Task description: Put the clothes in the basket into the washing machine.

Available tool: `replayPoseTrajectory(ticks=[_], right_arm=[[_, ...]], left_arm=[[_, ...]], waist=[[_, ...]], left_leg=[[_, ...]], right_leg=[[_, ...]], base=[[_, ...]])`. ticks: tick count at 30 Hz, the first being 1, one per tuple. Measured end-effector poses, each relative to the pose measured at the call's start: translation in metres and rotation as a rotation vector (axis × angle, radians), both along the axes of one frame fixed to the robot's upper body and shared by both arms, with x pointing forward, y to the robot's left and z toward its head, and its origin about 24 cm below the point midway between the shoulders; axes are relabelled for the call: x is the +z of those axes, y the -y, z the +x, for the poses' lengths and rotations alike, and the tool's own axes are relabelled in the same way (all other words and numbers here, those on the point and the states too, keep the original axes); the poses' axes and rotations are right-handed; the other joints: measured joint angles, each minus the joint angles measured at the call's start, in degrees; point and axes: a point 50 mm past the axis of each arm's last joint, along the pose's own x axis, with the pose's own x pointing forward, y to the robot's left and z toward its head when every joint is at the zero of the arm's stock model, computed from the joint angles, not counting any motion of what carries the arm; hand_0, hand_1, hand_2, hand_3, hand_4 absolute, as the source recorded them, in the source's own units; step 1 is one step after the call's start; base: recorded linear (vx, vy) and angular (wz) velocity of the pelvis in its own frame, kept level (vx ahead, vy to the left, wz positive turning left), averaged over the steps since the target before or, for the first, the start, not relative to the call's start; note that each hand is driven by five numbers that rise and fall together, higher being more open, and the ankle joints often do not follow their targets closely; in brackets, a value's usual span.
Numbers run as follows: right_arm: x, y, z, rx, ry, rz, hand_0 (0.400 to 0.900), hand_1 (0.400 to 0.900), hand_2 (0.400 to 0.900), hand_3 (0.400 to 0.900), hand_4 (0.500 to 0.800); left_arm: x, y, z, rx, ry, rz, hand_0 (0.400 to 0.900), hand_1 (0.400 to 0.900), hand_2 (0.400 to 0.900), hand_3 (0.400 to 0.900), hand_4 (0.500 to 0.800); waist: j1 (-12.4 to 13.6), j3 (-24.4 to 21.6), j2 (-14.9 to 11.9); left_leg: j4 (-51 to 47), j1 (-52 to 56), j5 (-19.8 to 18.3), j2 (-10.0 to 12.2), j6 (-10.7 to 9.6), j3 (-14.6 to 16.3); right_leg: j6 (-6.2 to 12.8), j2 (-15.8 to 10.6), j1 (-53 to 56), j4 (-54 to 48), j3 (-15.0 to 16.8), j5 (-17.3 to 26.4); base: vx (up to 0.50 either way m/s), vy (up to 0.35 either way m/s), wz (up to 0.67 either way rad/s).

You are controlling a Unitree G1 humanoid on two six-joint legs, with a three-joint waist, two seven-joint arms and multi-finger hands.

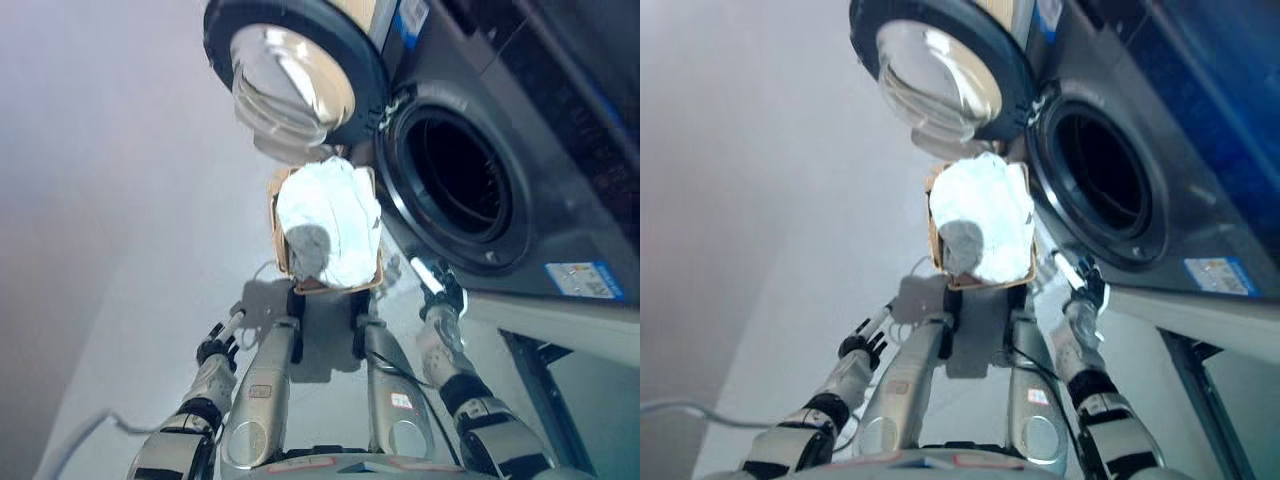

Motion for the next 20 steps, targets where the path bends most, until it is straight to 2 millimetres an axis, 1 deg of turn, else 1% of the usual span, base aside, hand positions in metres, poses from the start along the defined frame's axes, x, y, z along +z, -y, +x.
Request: replayPoseTrajectory(ticks=[1, 2, 3, 4, 5, 6, 7, 8, 9, 10, 12, 13, 15, 17, 20], right_arm=[[-0.013, 0.009, -0.015, 0.026, -0.098, -0.058, 0.9, 0.9, 0.9, 0.9, 0.8], [-0.017, 0.011, -0.017, 0.051, -0.14, -0.086, 0.9, 0.9, 0.9, 0.9, 0.8], [-0.028, 0.016, -0.031, 0.069, -0.223, -0.109, 0.9, 0.9, 0.9, 0.9, 0.8], [-0.028, 0.016, -0.031, 0.069, -0.223, -0.109, 0.9, 0.9, 0.9, 0.9, 0.8], [-0.045, 0.019, -0.054, 0.103, -0.364, -0.12, 0.9, 0.9, 0.9, 0.9, 0.8], [-0.052, 0.02, -0.065, 0.112, -0.41, -0.122, 0.9, 0.9, 0.9, 0.9, 0.8], [-0.055, 0.021, -0.07, 0.141, -0.446, -0.139, 0.9, 0.9, 0.9, 0.9, 0.8], [-0.059, 0.021, -0.076, 0.171, -0.486, -0.151, 0.9, 0.9, 0.9, 0.9, 0.8], [-0.063, 0.022, -0.083, 0.195, -0.535, -0.157, 0.9, 0.9, 0.9, 0.9, 0.8], [-0.067, 0.022, -0.092, 0.22, -0.585, -0.16, 0.9, 0.9, 0.9, 0.9, 0.8], [-0.076, 0.023, -0.112, 0.246, -0.664, -0.151, 0.9, 0.9, 0.9, 0.9, 0.8], [-0.078, 0.024, -0.118, 0.247, -0.684, -0.151, 0.9, 0.9, 0.9, 0.9, 0.8], [-0.08, 0.025, -0.126, 0.243, -0.711, -0.146, 0.9, 0.9, 0.9, 0.9, 0.8], [-0.083, 0.025, -0.133, 0.249, -0.738, -0.132, 0.9, 0.9, 0.9, 0.9, 0.8], [-0.087, 0.023, -0.145, 0.285, -0.78, -0.133, 0.9, 0.9, 0.9, 0.9, 0.8]], left_arm=[[-0.003, -0.005, -0.007, -0.005, -0.024, 0.012, 0.9, 0.9, 0.9, 0.9, 0.8], [-0.005, -0.007, -0.012, -0.014, -0.039, 0.02, 0.9, 0.9, 0.9, 0.9, 0.8], [-0.008, -0.011, -0.019, -0.029, -0.061, 0.033, 0.9, 0.9, 0.9, 0.9, 0.8], [-0.008, -0.011, -0.019, -0.029, -0.061, 0.033, 0.9, 0.9, 0.9, 0.9, 0.8], [-0.013, -0.016, -0.029, -0.055, -0.107, 0.052, 0.9, 0.9, 0.9, 0.9, 0.8], [-0.016, -0.016, -0.035, -0.052, -0.127, 0.051, 0.9, 0.9, 0.9, 0.9, 0.8], [-0.018, -0.017, -0.04, -0.066, -0.149, 0.059, 0.9, 0.9, 0.9, 0.9, 0.8], [-0.019, -0.017, -0.043, -0.086, -0.164, 0.064, 0.9, 0.9, 0.9, 0.9, 0.8], [-0.02, -0.017, -0.044, -0.109, -0.171, 0.065, 0.9, 0.9, 0.9, 0.9, 0.8], [-0.023, -0.016, -0.05, -0.122, -0.195, 0.062, 0.9, 0.9, 0.9, 0.9, 0.8], [-0.029, -0.016, -0.065, -0.136, -0.243, 0.055, 0.9, 0.9, 0.9, 0.9, 0.8], [-0.032, -0.016, -0.072, -0.14, -0.264, 0.054, 0.9, 0.9, 0.9, 0.9, 0.8], [-0.034, -0.016, -0.078, -0.14, -0.283, 0.051, 0.9, 0.9, 0.9, 0.9, 0.8], [-0.036, -0.015, -0.087, -0.151, -0.302, 0.046, 0.9, 0.9, 0.9, 0.9, 0.8], [-0.042, -0.014, -0.105, -0.184, -0.347, 0.035, 0.9, 0.9, 0.9, 0.9, 0.8]], waist=[[0.1, -0.6, -0.3], [0.3, -1.4, -0.3], [0.6, -2.8, -0.3], [0.6, -2.8, -0.3], [1.2, -4.5, -0.2], [1.4, -6.3, -0.1], [1.4, -7.2, 0.0], [1.3, -7.4, 0.1], [1.4, -7.8, 0.3], [1.3, -8.5, 0.4], [1.4, -11.9, 0.5], [1.3, -13.3, 0.6], [1.2, -13.6, 0.9], [1.3, -13.9, 0.9], [1.3, -15.3, 0.8]], left_leg=[[-1.1, 2.4, -0.1, 0.1, 0.1, -0.2], [-2.1, 3.3, 0.0, 0.2, 0.1, -0.3], [-3.3, 4.5, 0.2, 0.4, 0.0, -0.4], [-3.3, 4.5, 0.2, 0.4, 0.0, -0.4], [-6.6, 9.1, 0.7, 0.6, 0.0, -0.5], [-7.7, 9.9, 0.8, 0.6, 0.0, -0.6], [-8.8, 10.9, 1.2, 0.6, 0.1, -0.7], [-10.0, 12.6, 1.7, 0.6, 0.4, -0.7], [-11.3, 14.3, 1.9, 0.7, 0.5, -0.8], [-13.4, 16.7, 2.3, 0.6, 0.4, -0.9], [-17.0, 19.4, 2.8, 0.6, -0.1, -1.0], [-18.6, 20.3, 3.2, 0.7, -0.2, -1.1], [-21.1, 23.0, 4.3, 1.0, -0.2, -1.1], [-22.8, 25.3, 4.4, 1.4, -0.5, -1.1], [-25.0, 28.3, 4.8, 1.8, -0.8, -1.1]], right_leg=[[0.03, 0.1, 2.8, -1.7, -0.3, 0.4], [0.07, 0.3, 3.9, -3.0, -0.7, 0.6], [0.11, 0.3, 5.6, -5.0, -1.0, 1.4], [0.11, 0.3, 5.6, -5.0, -1.0, 1.4], [0.08, 0.6, 10.6, -9.3, -1.2, 2.6], [0.02, 0.6, 11.4, -10.5, -1.4, 2.8], [0.23, 1.0, 12.6, -11.7, -1.5, 3.1], [0.84, 1.1, 14.4, -13.3, -1.6, 4.0], [0.76, 1.1, 16.3, -15.1, -1.6, 4.4], [0.78, 1.1, 19.2, -17.8, -2.0, 5.1], [0.58, 1.2, 21.6, -21.0, -2.3, 5.5], [0.55, 1.2, 22.1, -21.7, -2.3, 5.5], [0.72, 1.3, 23.8, -22.4, -2.3, 5.8], [0.66, 1.6, 25.4, -22.4, -2.3, 5.4], [0.48, 2.0, 27.2, -22.7, -2.3, 4.7]], base=[[0.07, 0.008, 0.04], [0.06, 0.008, 0.03], [0.04, 0.006, 0.0], [0.04, 0.002, 0.01], [0.06, -0.011, 0.04], [0.07, -0.014, 0.05], [0.06, -0.013, 0.02], [0.05, -0.011, -0.01], [0.06, -0.011, -0.05], [0.06, -0.015, -0.07], [0.07, -0.013, -0.05], [0.07, -0.013, -0.03], [0.08, -0.013, -0.03], [0.1, -0.019, -0.02], [0.08, -0.013, -0.01]])
